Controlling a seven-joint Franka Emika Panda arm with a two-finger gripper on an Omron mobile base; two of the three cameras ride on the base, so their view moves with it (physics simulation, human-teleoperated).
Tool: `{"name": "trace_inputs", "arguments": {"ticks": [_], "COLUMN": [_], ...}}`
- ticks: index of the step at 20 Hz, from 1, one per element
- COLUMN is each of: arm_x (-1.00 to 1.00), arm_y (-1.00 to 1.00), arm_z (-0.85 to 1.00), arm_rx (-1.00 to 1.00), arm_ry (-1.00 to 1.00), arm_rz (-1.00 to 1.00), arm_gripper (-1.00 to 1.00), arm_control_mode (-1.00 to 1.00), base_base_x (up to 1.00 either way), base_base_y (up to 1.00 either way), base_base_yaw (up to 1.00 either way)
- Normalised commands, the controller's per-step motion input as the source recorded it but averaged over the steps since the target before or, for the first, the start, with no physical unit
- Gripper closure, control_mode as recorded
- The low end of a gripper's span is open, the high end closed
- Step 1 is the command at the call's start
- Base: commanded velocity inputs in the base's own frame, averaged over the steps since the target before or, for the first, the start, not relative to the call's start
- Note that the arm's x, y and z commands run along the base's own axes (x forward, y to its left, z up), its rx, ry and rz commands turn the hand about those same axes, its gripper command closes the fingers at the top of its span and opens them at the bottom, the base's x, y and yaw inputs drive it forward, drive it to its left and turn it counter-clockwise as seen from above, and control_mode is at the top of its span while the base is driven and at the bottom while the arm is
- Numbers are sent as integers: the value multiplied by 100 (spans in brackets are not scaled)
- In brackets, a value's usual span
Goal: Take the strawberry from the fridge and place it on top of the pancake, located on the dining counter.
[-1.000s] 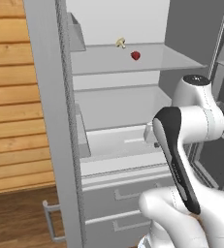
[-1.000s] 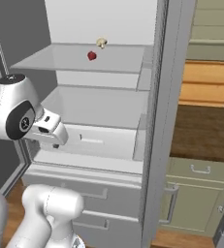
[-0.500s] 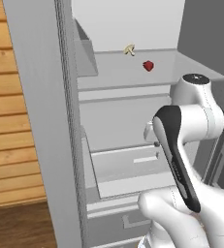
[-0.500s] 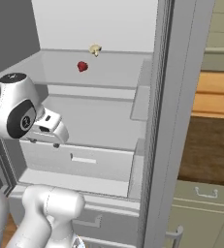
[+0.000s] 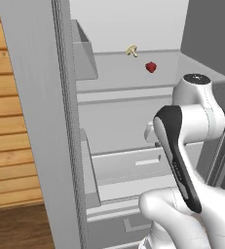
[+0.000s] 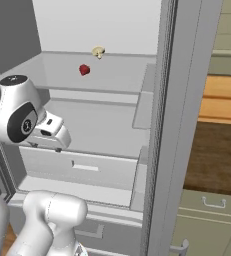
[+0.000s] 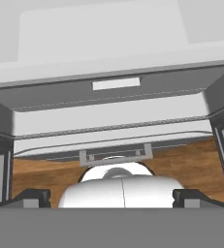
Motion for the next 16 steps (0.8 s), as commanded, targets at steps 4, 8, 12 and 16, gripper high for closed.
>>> {"name": "trace_inputs", "arguments": {"ticks": [4, 8, 12, 16], "arm_x": [4, 28, 22, 8], "arm_y": [-4, 0, 2, 0], "arm_z": [5, 54, 85, 98], "arm_rx": [0, -2, -3, 0], "arm_ry": [-8, -22, -27, -43], "arm_rz": [0, 7, 2, -3], "arm_gripper": [-100, -100, -100, -100], "arm_control_mode": [-100, -100, -100, -100], "base_base_x": [15, 0, 0, 0], "base_base_y": [0, 0, 0, 0], "base_base_yaw": [0, 0, 0, 0]}}
